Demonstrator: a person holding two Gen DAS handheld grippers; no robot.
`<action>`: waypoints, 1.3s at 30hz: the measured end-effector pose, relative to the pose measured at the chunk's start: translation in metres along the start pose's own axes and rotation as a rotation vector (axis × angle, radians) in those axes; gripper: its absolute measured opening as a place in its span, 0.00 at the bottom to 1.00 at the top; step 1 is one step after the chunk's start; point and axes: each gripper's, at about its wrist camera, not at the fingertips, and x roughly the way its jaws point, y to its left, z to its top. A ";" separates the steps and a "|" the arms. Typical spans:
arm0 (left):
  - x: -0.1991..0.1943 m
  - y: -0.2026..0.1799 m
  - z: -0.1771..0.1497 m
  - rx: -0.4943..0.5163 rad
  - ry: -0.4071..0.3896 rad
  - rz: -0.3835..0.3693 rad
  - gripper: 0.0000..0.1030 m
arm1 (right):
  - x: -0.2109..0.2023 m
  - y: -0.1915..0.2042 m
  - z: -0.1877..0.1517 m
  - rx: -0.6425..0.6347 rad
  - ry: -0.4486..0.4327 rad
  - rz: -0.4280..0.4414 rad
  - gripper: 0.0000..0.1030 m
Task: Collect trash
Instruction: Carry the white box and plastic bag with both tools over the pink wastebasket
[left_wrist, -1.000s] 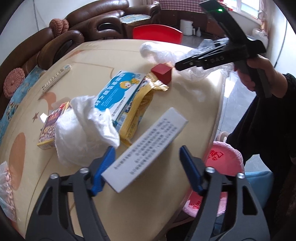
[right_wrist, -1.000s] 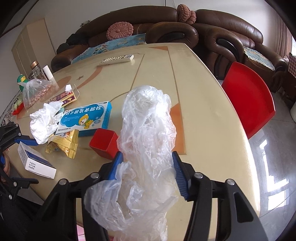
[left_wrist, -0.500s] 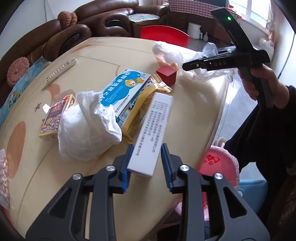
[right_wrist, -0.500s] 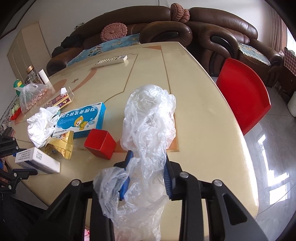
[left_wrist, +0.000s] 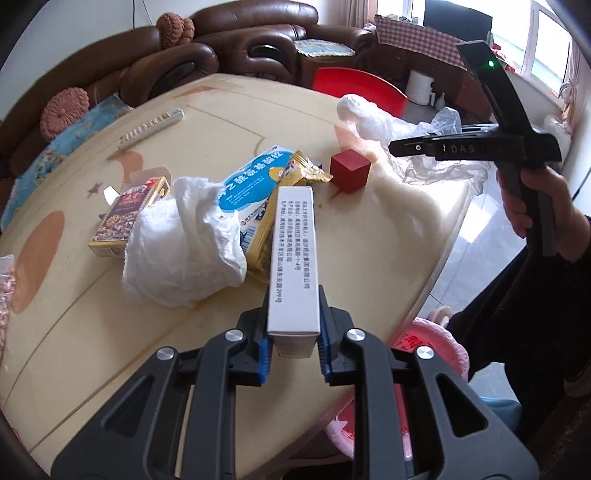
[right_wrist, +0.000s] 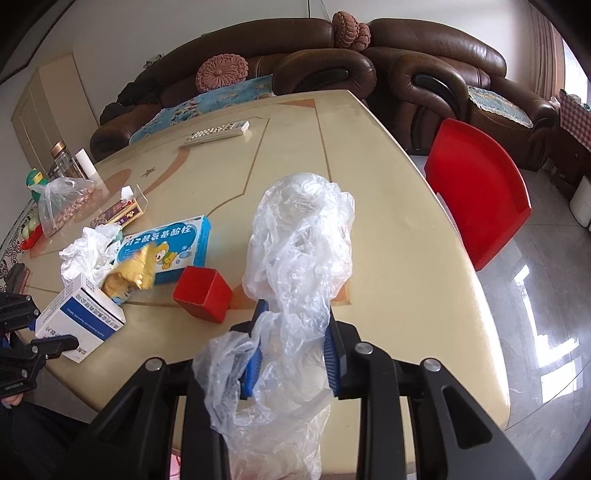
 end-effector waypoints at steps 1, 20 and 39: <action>0.001 -0.001 -0.001 -0.013 0.002 0.009 0.20 | -0.002 0.000 0.000 0.002 -0.005 -0.001 0.27; -0.046 0.003 -0.011 -0.179 -0.115 0.063 0.20 | -0.053 0.029 0.004 -0.066 -0.145 -0.029 0.25; -0.095 0.002 -0.019 -0.234 -0.201 0.096 0.20 | -0.112 0.065 0.004 -0.134 -0.227 0.009 0.22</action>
